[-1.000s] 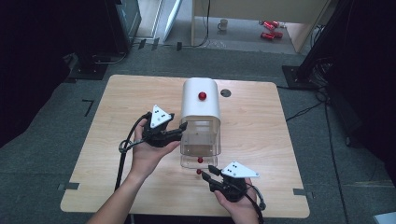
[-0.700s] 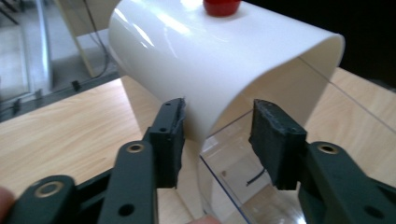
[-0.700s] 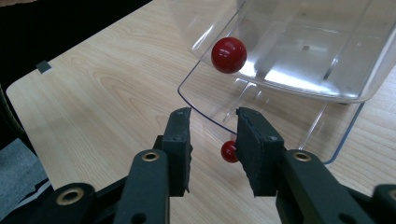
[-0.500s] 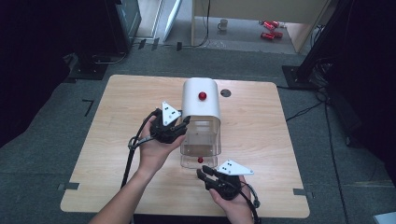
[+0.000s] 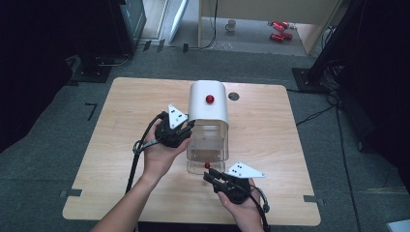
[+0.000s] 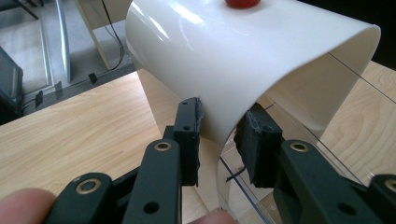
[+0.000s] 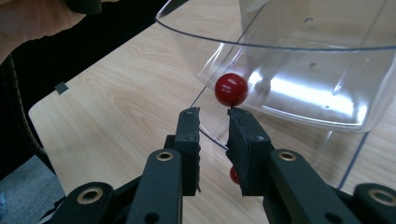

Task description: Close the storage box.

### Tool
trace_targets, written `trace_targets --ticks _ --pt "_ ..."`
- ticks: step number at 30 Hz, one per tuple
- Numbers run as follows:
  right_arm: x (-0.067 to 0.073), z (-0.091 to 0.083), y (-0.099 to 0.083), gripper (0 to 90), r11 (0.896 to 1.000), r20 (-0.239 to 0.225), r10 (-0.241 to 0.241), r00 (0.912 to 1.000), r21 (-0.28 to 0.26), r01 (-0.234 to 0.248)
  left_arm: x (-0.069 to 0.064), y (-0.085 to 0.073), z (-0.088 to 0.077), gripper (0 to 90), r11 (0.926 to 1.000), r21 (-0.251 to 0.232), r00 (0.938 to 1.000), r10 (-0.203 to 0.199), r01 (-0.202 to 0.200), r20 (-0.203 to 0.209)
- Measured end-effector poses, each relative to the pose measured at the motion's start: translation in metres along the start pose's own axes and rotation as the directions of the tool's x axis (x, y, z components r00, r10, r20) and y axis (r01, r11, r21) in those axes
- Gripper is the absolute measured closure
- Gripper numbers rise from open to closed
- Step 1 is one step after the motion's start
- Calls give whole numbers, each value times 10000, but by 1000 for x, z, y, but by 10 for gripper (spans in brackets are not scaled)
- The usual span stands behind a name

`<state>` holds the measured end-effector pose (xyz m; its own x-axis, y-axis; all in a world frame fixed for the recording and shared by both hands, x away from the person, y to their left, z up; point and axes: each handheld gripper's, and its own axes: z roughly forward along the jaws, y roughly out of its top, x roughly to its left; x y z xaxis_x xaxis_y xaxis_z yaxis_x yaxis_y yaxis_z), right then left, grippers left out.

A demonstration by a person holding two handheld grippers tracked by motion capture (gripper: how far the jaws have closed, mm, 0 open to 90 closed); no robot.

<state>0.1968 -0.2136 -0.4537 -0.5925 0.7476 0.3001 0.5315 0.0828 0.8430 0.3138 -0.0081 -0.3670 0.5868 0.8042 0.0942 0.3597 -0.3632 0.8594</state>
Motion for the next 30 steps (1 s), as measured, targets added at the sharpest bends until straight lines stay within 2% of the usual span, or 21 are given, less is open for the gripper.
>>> trace_targets --ticks 5,10,13,17,19,22,30 --pt "-2 -6 11 731 9991 11 100 9999 -423 -100 0 1 0 714 10000 26 10000 -17 17 8" --pt "-1 3 5 694 10000 171 15 9999 65 -16 0 1 2 703 10000 3 10000 -73 73 -4" --pt "-2 12 1 680 9991 -41 168 9999 402 -166 -1 1 3 701 10000 -5 10000 -64 64 -57" --pt "-4 20 1 672 9985 -212 205 9996 506 -194 -1 1 3 702 10000 3 9999 -57 57 -82" --pt "-6 22 3 675 9986 -495 430 9978 317 -415 -1 1 3 703 10000 12 10000 -62 62 -60" --pt "-6 19 7 684 9990 -662 438 9968 59 -435 0 2 3 707 10000 53 10000 -4 4 -50" --pt "-6 12 21 683 9992 -757 266 9968 -291 -289 0 2 4 716 10000 41 9999 -87 88 -51"
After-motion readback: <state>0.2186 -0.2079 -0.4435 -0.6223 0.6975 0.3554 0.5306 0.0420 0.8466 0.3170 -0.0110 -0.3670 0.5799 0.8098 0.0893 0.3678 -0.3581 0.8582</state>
